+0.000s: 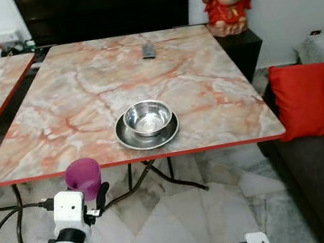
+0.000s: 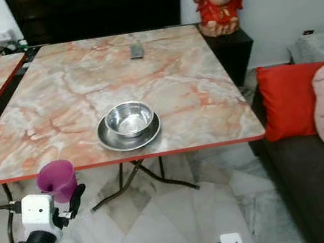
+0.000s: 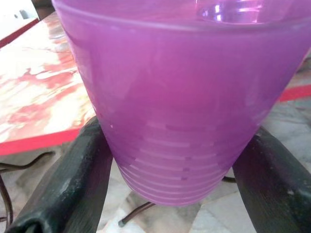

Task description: Setting the table

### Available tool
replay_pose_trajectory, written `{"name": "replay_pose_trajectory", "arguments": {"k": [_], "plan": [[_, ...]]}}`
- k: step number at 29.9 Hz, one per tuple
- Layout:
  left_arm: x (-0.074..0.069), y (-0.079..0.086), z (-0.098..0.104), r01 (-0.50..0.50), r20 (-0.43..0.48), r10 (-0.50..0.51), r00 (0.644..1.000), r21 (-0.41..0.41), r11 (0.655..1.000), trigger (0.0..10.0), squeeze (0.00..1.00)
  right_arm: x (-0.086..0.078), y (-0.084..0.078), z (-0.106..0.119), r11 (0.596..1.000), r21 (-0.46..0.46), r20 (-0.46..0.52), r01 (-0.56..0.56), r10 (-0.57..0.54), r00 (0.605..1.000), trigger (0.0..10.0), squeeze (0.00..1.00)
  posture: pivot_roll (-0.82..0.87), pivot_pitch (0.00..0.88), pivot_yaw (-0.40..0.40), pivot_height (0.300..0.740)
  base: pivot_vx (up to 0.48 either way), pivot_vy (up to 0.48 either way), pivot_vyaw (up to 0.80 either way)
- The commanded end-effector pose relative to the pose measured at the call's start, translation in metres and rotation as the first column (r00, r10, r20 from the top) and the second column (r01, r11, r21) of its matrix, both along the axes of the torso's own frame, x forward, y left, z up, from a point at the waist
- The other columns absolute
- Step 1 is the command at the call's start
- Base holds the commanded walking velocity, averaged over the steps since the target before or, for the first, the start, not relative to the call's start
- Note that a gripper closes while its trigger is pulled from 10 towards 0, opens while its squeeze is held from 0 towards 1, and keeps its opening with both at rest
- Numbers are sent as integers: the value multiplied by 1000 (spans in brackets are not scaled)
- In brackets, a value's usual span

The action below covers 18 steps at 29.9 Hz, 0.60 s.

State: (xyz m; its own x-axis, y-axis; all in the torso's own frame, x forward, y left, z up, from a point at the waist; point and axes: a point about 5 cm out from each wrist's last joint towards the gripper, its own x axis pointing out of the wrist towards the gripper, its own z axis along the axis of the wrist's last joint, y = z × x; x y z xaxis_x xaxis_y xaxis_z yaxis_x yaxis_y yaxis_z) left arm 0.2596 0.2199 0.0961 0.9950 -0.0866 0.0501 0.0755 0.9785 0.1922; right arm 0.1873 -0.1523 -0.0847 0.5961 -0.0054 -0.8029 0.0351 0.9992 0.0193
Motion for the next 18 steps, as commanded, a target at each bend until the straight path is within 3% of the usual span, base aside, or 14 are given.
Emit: {"name": "replay_pose_trajectory", "arguments": {"k": [1,18], "plan": [[0,1,5,-1,16,1,1000,5,1000,10000,0,1,2,1,1000,5,4,-3,3,1000,10000,0,47,101,-31,740,319,0,0],[4,2,16,-17,58,17,998,6,1000,10000,0,2,2,1,1000,7,1,-10,10,1000,10000,0,52,103,-31,740,334,0,0]]}}
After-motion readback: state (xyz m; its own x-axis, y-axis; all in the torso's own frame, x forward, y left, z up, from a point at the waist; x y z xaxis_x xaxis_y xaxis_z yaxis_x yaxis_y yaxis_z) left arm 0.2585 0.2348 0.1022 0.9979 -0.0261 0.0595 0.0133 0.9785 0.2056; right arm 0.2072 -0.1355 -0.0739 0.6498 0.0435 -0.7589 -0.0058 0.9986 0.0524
